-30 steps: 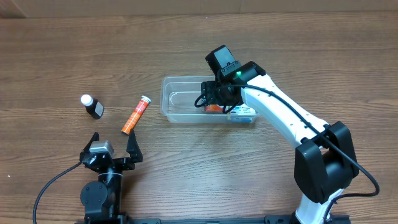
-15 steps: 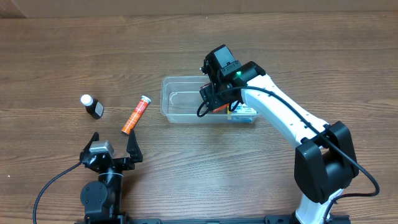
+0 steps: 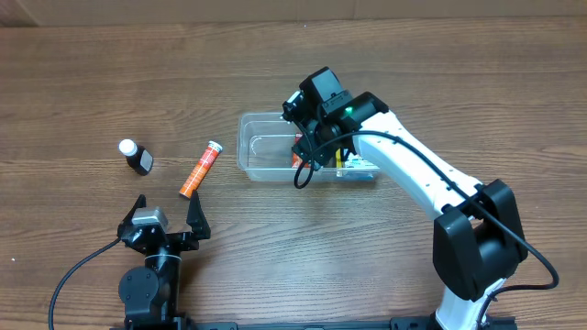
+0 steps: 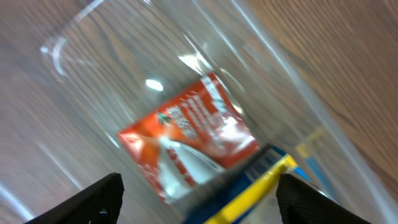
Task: Pack container
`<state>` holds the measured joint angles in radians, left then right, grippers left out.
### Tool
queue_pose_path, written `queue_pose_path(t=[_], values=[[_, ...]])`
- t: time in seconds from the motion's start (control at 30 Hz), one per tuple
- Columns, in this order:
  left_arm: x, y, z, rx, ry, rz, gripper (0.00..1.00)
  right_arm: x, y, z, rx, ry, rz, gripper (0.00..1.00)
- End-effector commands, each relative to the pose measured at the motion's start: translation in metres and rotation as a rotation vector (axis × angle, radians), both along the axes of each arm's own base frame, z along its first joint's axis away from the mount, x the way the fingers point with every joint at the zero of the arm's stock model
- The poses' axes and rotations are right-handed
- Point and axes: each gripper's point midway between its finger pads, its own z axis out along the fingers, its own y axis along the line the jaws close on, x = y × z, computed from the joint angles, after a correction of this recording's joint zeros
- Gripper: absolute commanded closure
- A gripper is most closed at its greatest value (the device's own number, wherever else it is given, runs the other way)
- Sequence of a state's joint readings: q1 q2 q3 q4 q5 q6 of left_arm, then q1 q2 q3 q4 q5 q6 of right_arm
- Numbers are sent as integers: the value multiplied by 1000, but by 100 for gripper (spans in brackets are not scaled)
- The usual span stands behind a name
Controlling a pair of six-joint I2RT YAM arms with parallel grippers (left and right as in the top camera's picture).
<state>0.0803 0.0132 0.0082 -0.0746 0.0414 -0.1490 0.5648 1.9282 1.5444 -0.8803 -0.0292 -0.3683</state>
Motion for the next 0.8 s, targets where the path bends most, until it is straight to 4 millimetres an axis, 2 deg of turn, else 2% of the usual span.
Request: queue_pose_path(t=[0.0,0.1,0.2,0.27,0.3,0.47,0.53,0.63,0.77], values=[[0,1,0,19,-4,3,0,-23,37,4,132,86,-6,19],[0,1,0,19,-5,3,0,-39,61,8,215,143,-1,21],[0,1,0,19,-4,3,0,-43,76,12,265,164,-55,46],[0,1,0,19,-5,3,0,-38,82,15,306,175,-138,67],[0,1,0,19,-5,3,0,-36,83,17,323,179,-169,72],[0,1,0,19,-5,3,0,-23,86,22,384,185,-341,85],[0,1,0,19,-5,3,0,-20,83,21,386,192,-417,87],[0,1,0,19,-5,3,0,-23,66,22,315,207,-513,96],[0,1,0,19,-5,3,0,-22,52,56,253,186,-547,96]])
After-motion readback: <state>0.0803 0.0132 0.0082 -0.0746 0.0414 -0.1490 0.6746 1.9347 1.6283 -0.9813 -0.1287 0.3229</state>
